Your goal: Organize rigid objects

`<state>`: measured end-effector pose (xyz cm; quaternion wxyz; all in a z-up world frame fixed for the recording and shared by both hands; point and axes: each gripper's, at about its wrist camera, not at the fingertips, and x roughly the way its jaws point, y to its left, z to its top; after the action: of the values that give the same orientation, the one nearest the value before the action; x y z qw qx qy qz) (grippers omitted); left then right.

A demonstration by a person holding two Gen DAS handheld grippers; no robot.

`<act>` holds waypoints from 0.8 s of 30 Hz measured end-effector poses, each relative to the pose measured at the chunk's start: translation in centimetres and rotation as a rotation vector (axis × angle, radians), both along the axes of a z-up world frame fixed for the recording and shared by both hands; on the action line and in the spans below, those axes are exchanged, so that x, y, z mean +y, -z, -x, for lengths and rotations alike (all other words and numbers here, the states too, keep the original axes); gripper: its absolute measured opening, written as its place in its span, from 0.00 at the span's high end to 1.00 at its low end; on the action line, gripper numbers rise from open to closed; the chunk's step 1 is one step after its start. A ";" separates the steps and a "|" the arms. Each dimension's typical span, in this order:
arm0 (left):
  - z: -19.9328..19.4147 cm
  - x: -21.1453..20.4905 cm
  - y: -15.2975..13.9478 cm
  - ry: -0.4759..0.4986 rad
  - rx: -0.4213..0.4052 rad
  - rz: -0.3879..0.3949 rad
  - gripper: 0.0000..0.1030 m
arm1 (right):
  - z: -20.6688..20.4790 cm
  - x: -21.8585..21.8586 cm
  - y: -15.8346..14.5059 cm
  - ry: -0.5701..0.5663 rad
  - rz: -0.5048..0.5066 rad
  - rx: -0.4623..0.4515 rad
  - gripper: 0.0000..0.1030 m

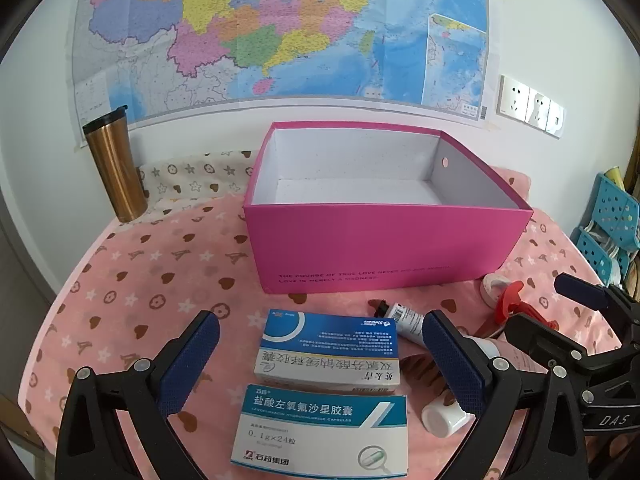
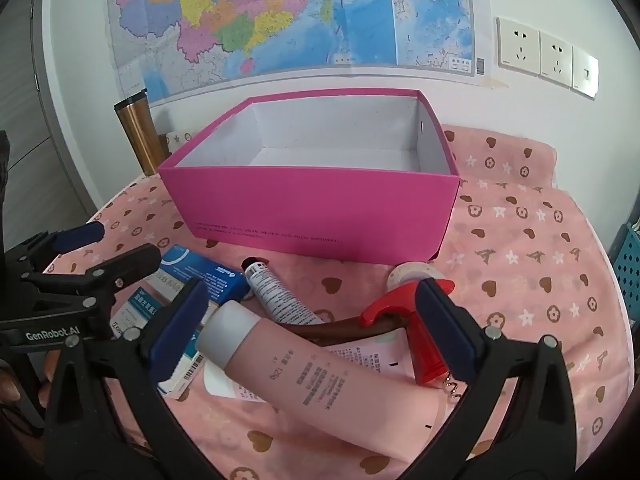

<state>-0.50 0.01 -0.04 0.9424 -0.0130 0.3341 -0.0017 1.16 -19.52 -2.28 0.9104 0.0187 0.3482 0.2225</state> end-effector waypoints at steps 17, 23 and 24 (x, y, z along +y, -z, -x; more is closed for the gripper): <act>0.0 -0.1 0.1 0.000 -0.002 0.001 0.00 | -0.2 0.1 0.3 -0.009 -0.008 0.013 0.00; 0.0 -0.3 0.2 -0.001 0.000 -0.001 0.00 | -0.3 0.0 0.2 -0.012 -0.012 0.014 0.00; 0.0 -0.3 0.2 -0.001 0.001 -0.001 0.00 | -0.3 0.0 0.2 -0.013 -0.014 0.015 0.00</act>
<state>-0.51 -0.32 -0.21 0.9424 -0.0129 0.3344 -0.0011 1.45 -19.54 -2.53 0.9061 0.0242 0.3538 0.2307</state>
